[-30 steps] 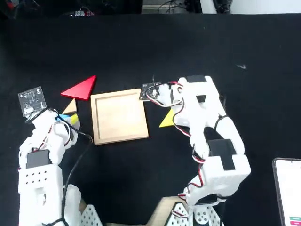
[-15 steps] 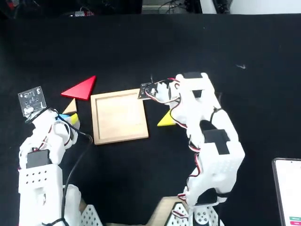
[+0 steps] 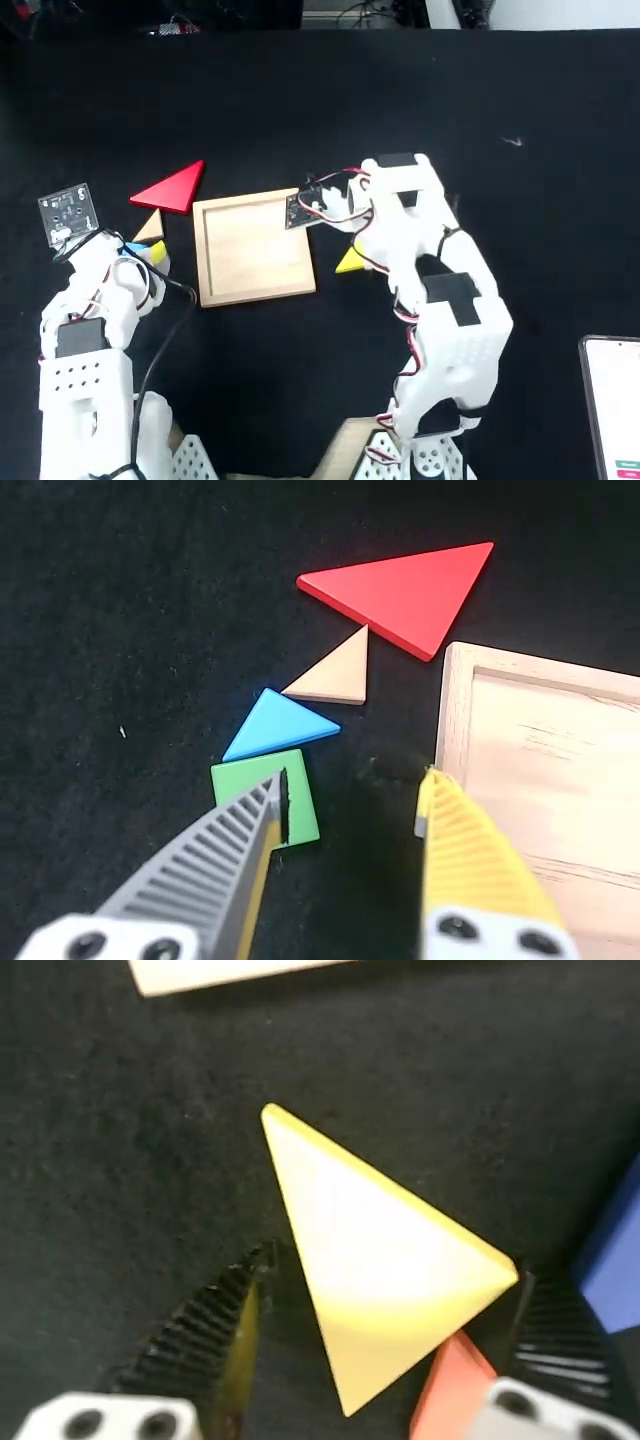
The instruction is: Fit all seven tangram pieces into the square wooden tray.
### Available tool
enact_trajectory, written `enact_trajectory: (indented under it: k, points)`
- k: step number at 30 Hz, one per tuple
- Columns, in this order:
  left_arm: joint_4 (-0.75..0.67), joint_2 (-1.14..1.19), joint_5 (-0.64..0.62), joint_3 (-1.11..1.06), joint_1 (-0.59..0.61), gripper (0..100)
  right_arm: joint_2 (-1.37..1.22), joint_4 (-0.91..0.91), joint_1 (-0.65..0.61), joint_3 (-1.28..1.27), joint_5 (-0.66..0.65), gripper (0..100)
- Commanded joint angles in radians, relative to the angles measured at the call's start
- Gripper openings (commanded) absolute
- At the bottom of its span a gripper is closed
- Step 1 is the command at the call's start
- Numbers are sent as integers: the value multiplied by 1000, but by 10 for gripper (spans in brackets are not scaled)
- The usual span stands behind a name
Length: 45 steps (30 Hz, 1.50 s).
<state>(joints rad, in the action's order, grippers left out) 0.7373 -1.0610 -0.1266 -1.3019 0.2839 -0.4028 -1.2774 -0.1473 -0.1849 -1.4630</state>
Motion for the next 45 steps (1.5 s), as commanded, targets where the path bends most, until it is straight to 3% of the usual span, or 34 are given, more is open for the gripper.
enact_trajectory:
  k: [1,7,18,27,31,36,40,45]
  points:
    - [-17,-15,-9,2,-1,224,-7,-8,-49,25,-21,351]
    - [-17,-15,-8,2,-1,224,-12,17,-69,27,-26,371]
    - [-17,-15,-5,1,-1,224,4,26,-63,28,-26,87]
    - [-14,-15,-2,2,8,224,237,-28,-71,-24,-14,75]
    - [18,-15,0,13,47,224,352,-20,-138,-45,103,75]
    - [104,-17,55,51,219,224,426,12,-316,-22,284,75]
    - [103,-17,124,-4,335,224,371,100,-439,28,480,75]
    - [26,-17,216,-90,449,224,222,166,-486,102,559,75]
